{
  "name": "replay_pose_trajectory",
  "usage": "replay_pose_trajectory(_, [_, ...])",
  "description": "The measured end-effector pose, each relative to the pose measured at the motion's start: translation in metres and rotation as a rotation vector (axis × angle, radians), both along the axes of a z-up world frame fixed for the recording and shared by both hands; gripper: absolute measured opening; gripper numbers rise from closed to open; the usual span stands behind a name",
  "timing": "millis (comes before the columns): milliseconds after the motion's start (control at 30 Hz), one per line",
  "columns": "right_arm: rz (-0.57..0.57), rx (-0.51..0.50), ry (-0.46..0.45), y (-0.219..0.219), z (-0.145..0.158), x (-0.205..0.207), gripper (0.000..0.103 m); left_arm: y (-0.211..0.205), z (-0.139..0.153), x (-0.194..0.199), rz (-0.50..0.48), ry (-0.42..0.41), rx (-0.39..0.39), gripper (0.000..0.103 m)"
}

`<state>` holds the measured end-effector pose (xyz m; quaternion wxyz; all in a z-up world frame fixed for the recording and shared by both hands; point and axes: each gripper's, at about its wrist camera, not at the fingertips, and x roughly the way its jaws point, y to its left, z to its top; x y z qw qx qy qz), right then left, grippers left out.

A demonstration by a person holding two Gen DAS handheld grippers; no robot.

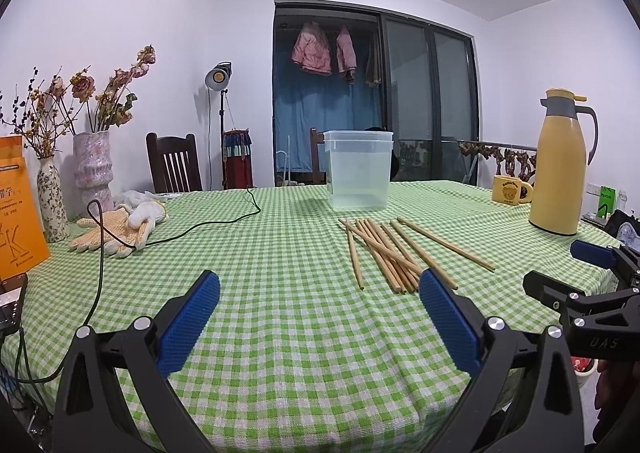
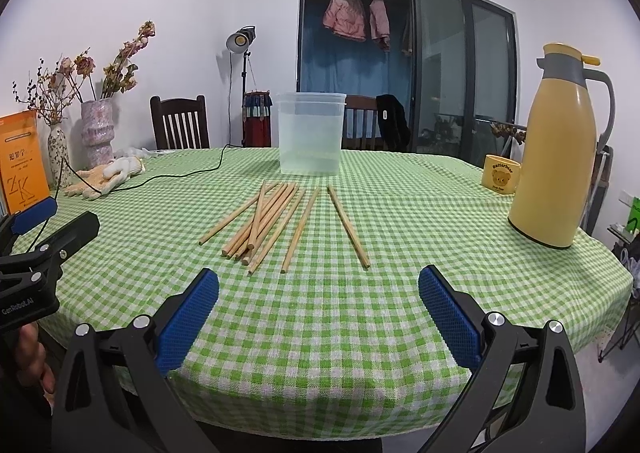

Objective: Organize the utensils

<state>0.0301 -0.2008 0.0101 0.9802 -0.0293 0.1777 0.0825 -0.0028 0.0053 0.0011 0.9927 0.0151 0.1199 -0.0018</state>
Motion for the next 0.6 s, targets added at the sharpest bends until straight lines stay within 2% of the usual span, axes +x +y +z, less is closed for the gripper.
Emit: replay_pose_trajectory(600, [-0.002, -0.001, -0.006, 0.0009, -0.0012, 0.0002, 0.097, 0.0008, 0.0016, 0.0004, 0.003, -0.004, -0.001, 0.097])
